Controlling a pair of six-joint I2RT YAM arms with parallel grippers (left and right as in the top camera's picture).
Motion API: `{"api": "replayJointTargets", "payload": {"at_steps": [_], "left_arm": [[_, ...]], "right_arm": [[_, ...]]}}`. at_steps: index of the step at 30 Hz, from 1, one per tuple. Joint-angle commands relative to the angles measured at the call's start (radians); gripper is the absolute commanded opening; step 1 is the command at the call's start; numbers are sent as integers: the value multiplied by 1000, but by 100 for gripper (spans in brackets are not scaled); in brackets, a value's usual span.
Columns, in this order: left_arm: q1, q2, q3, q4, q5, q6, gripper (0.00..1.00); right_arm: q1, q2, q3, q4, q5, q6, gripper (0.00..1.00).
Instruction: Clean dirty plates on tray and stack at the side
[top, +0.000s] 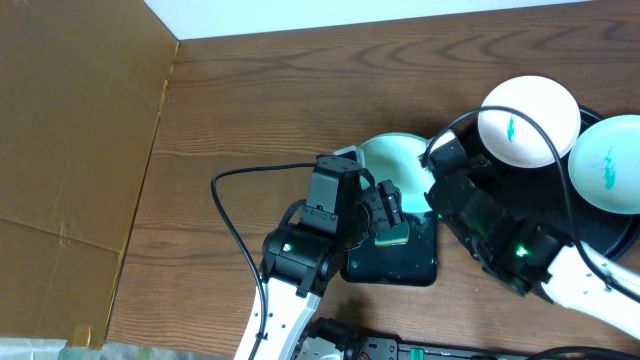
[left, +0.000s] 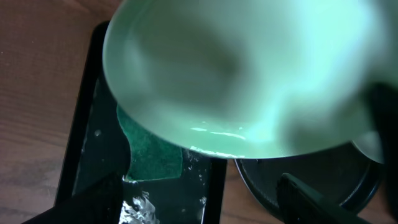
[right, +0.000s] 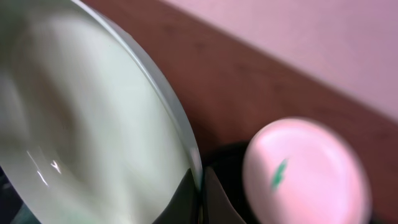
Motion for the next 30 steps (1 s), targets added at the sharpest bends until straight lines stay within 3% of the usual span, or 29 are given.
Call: {"api": "replayJointTargets", "payload": {"at_steps": [1,30], "left_arm": [[3,-3,18,-1,2,10,79],[3,-3,18,-1,2,10,80]], "right_arm": [[36,-46,7,19,185,-140,1],[70,-50,7,94,256,-265,1]]}}
